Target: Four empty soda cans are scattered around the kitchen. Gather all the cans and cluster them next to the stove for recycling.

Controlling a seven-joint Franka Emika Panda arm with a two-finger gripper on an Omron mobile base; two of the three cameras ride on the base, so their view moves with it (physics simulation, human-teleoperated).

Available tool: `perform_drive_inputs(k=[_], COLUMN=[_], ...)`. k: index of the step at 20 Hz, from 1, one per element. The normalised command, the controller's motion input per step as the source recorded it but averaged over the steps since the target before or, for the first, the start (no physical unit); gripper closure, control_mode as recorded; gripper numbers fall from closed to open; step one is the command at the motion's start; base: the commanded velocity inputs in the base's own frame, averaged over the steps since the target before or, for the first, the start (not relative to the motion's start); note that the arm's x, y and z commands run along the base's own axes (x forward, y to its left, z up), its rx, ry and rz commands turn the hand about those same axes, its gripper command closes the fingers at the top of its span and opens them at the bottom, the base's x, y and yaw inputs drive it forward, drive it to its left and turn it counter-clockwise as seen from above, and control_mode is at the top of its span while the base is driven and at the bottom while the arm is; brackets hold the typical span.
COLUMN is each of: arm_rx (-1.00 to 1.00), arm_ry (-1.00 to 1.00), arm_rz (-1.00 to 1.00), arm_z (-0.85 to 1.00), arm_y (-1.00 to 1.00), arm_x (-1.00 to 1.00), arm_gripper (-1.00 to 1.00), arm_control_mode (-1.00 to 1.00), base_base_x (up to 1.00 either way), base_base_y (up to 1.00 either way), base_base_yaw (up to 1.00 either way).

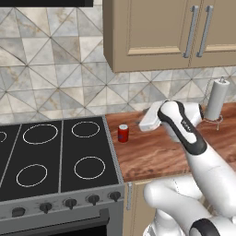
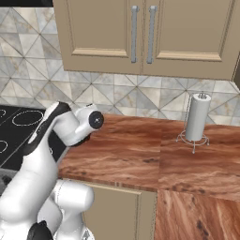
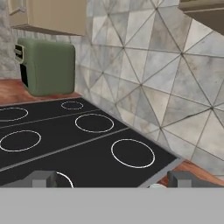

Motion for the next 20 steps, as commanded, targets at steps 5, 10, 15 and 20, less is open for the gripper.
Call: perform_drive_inputs(k=[5,10,15,20], arm_rx=[0.00,-0.01,-0.01,-0.01], arm_ry=[0.00,0.00,0.00,0.00], arm_rz=[-0.04,-0.04,-0.04,-0.03], arm_z=[0.37,0.36,0.36,0.35], arm_y=[0.00,-0.01,0.00,0.00], arm_x=[-0.48,-0.49,-0.47,-0.39], arm_gripper=[-1.00,-1.00,-1.00,-1.00], arm_control_mode=[-1.00,-1.00,-1.00,-1.00], base_base_x=[0.00,0.00,0.00,0.00], base_base_y=[0.00,0.00,0.00,0.00], base_base_yaw=[0.00,0.00,0.00,0.00])
